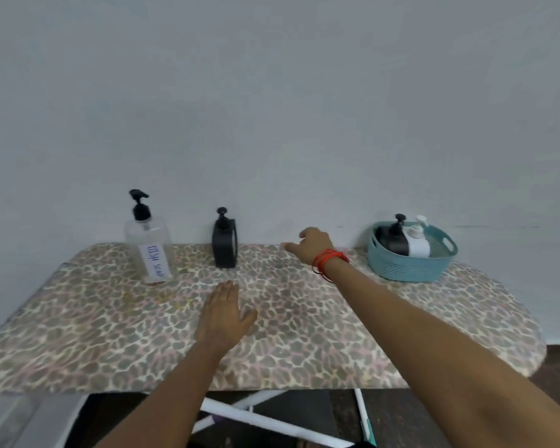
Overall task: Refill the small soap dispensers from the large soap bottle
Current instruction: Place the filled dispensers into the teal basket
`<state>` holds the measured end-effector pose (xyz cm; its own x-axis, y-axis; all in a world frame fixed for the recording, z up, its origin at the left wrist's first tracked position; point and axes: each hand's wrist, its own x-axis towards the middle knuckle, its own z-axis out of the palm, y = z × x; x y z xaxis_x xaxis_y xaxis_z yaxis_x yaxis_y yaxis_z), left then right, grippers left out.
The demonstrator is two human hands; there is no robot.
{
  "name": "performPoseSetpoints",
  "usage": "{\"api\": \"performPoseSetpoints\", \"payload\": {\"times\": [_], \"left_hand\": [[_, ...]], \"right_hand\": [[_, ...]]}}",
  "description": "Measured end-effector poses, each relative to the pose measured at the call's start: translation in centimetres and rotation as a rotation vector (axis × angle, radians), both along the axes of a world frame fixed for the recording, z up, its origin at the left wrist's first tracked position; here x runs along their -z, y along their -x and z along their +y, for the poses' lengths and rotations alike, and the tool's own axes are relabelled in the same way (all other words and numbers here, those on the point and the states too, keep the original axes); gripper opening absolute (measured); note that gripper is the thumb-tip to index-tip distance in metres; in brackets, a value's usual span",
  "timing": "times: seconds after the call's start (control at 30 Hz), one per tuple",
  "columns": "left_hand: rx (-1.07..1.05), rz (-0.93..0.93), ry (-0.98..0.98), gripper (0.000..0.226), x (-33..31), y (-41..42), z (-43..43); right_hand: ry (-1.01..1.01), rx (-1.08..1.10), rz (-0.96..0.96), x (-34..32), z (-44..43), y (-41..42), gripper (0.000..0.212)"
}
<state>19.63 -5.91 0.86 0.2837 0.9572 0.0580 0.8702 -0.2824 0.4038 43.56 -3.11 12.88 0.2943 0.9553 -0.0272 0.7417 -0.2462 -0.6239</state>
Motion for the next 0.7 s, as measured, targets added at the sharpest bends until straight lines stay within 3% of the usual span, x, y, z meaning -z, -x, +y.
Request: {"api": "performPoseSetpoints", "payload": {"times": [0.2, 0.33, 0.53, 0.7], "left_hand": [[-0.044, -0.026, -0.018, 0.087, 0.9, 4.6, 1.5], [-0.047, -0.041, -0.04, 0.088, 1.5, 4.6, 2.4], [-0.054, 0.0, -0.047, 0.093, 2.1, 4.2, 3.0], [-0.041, 0.023, -0.009, 0.098, 1.3, 1.7, 2.6]], "right_hand": [[0.06, -0.079, 0.094, 0.1, 7.1, 11.2, 0.052], [0.05, -0.08, 0.121, 0.8, 10.1, 14.7, 0.073], [-0.016, 0.011, 0.122, 1.8, 10.7, 14.7, 0.037], [-0.047, 0.039, 0.186, 0.1, 8.3, 10.4, 0.042]]}}
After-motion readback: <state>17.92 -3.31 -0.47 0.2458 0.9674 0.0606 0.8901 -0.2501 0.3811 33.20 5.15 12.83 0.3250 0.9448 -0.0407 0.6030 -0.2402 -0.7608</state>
